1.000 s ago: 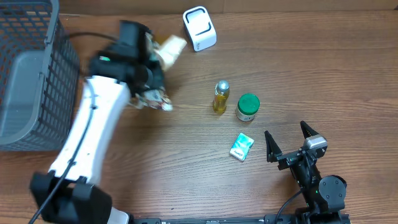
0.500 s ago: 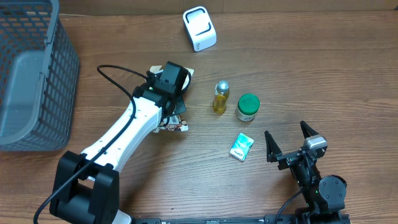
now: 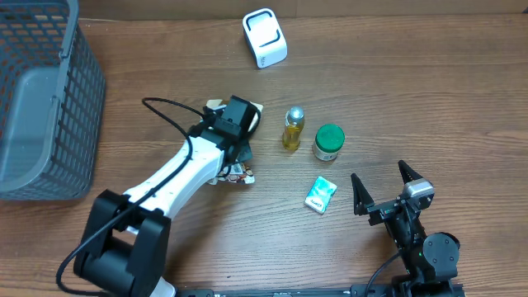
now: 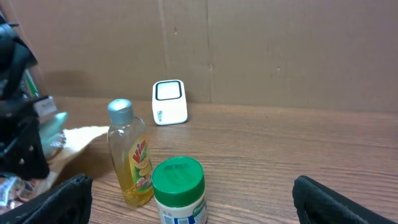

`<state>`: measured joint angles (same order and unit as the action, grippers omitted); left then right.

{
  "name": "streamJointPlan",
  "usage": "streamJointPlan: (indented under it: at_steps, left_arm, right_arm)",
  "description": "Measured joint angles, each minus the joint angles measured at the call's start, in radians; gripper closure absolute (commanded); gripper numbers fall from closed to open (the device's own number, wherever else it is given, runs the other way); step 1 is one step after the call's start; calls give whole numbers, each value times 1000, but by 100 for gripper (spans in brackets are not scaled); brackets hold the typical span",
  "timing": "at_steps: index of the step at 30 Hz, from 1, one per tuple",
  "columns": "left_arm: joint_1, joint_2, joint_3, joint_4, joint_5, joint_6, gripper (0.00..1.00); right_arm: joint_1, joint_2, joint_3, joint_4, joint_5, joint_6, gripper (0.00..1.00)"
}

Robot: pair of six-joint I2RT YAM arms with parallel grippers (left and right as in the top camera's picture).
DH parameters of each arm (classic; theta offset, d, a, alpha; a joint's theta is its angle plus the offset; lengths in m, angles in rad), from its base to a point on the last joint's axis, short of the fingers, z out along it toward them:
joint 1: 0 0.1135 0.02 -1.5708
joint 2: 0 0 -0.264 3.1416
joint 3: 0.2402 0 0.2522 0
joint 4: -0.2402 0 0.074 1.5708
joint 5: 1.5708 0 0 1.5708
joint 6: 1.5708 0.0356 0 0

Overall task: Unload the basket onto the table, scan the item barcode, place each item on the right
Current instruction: 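Lift the snack bag out and carry it left of the yellow bottle, then lower the snack bag onto the table and open the left gripper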

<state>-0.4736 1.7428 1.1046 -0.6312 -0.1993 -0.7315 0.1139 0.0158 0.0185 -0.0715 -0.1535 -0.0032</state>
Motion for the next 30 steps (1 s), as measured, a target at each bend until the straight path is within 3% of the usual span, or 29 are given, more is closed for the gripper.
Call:
streamJointPlan:
  at_steps: [2,5,7,14,20,24,30]
  left_arm:
    - [-12,21,0,11,5,0,75]
    - [-24,40,0,27,22,3,37]
    - [-27,42,0,26,40,2,3]
    - [-27,40,34,-41,63,64,0]
    - [-2,-42,235,-221,70,143,0]
    - [92,-116,373,-291,72,219,0]
    - [242,-134,408,-371,45,298,1]
  right_arm:
    - [0,0,0,0,0,0,0]
    - [0,0,0,0,0,0,0]
    - [0,0,0,0,0,0,0]
    - [0,0,0,0,0,0,0]
    - [0,0,0,1,0,0,0]
    - [0,0,0,0,0,0,0]
    - [0,0,0,0,0,0,0]
